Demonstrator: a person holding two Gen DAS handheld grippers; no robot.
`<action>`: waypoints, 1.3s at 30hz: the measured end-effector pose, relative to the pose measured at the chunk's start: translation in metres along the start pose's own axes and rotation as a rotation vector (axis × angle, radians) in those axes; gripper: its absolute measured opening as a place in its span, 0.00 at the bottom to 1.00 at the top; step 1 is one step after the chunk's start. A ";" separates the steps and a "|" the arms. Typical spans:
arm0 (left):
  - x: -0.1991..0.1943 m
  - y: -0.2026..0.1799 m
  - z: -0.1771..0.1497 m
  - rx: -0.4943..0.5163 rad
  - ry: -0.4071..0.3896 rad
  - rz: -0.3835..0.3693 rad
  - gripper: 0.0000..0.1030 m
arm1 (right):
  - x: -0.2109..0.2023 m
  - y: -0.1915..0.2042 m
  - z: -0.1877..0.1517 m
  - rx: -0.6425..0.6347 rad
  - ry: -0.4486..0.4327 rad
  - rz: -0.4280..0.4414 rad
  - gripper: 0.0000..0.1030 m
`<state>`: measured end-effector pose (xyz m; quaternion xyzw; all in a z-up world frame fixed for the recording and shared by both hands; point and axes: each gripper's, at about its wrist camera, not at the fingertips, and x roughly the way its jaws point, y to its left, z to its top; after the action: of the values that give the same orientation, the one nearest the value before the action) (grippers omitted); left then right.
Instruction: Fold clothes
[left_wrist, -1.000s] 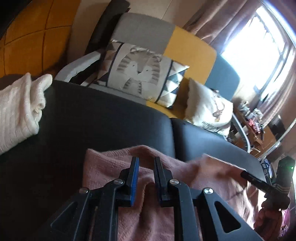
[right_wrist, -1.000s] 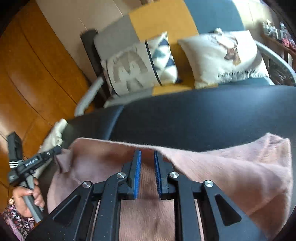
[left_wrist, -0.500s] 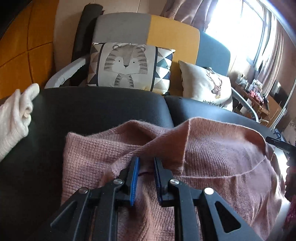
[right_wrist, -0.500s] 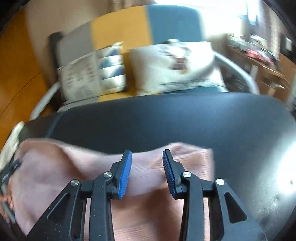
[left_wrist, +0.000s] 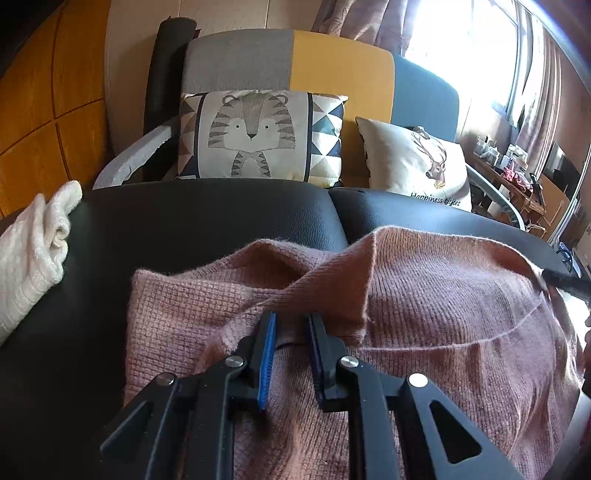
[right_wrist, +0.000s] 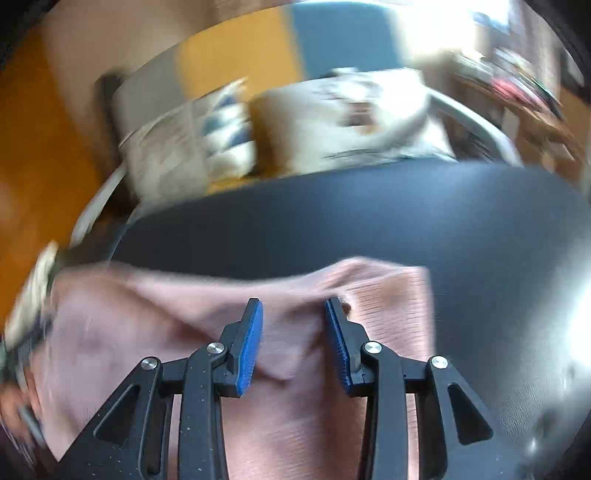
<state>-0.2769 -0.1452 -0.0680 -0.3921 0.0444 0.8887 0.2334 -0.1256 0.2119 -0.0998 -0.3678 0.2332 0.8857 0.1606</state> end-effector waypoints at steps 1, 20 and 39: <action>0.000 -0.001 0.000 0.004 0.000 0.005 0.16 | -0.006 -0.001 0.000 0.019 -0.012 0.029 0.37; 0.001 -0.010 -0.003 0.049 -0.003 0.062 0.17 | 0.013 0.038 -0.006 -0.221 0.009 -0.081 0.42; 0.027 0.010 0.037 -0.014 0.076 0.132 0.17 | 0.003 0.032 -0.011 -0.191 -0.001 -0.050 0.43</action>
<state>-0.3218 -0.1339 -0.0627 -0.4231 0.0729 0.8870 0.1699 -0.1357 0.1794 -0.0995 -0.3869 0.1382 0.8998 0.1470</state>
